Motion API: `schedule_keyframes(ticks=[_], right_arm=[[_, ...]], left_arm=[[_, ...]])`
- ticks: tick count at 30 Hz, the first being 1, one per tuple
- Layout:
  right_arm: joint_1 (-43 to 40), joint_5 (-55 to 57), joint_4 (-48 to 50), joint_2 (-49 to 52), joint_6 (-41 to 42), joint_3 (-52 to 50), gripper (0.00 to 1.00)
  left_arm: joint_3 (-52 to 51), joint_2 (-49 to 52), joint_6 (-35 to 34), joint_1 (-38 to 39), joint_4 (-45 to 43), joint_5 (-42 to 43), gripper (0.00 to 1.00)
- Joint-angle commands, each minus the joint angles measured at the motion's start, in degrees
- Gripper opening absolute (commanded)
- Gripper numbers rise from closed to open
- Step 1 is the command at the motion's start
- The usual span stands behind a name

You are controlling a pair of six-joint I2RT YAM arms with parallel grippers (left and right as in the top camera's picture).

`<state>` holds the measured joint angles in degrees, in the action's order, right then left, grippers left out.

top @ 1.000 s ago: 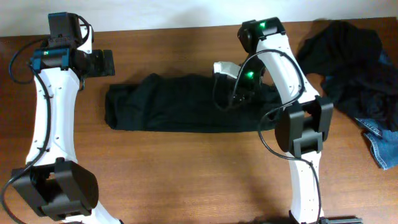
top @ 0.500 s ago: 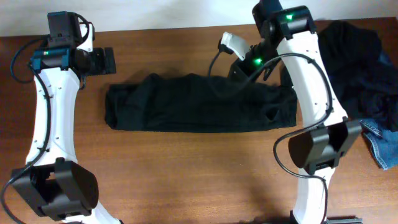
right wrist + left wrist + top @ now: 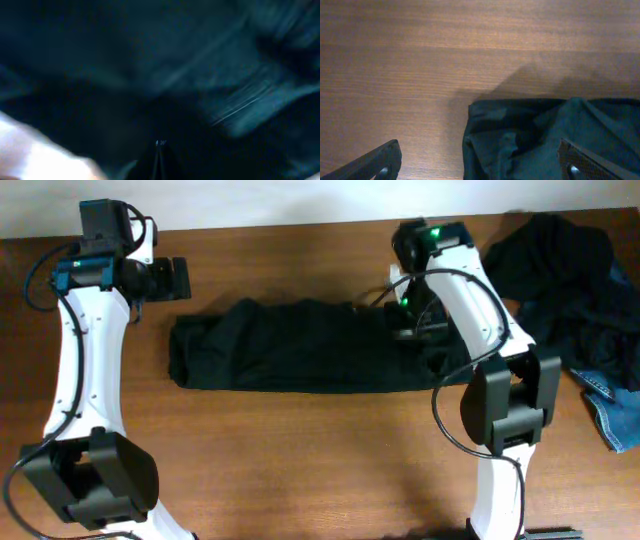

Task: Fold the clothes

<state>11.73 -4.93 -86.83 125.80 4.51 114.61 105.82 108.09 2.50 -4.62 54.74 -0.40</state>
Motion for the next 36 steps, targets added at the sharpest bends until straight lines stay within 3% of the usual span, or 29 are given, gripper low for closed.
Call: schedule_keyframes(ticks=[1,8,14,18,20,23,26,33,36], right_arm=[[0.4,1.7,-0.1,0.2,2.0,-4.9,0.04],[0.2,1.8,8.9,0.2,3.3,-17.9,0.04],[0.1,1.7,16.3,0.2,0.7,-18.3,0.04],[0.1,0.9,15.7,-1.3,-1.7,-14.7,0.04],[0.2,-1.3,14.8,-2.9,-4.3,-11.8,0.05],[0.2,-5.3,11.2,-4.4,-9.5,-5.2,0.26],[0.3,-7.1,7.6,-4.5,-13.4,0.0,0.41],[0.3,-7.1,6.9,-4.5,-13.3,0.7,0.47],[0.3,-7.1,6.9,-4.5,-13.3,0.7,0.51]], left_arm=[[0.0,1.1,-0.3,-0.1,-0.6,0.8,0.99],[0.0,1.1,-0.3,-0.1,-2.4,0.8,0.99],[0.0,1.7,-0.3,-0.1,-2.4,0.9,0.99],[0.0,3.1,1.6,-0.1,-2.5,2.2,0.99],[0.0,3.5,6.6,-0.1,-2.4,6.7,0.99],[0.0,3.5,18.4,0.2,-0.7,10.3,0.99],[0.0,4.2,27.6,0.2,0.8,9.8,0.99],[0.0,9.4,42.3,0.4,5.0,10.0,0.99],[0.0,10.9,47.5,0.9,7.1,15.5,0.99]])
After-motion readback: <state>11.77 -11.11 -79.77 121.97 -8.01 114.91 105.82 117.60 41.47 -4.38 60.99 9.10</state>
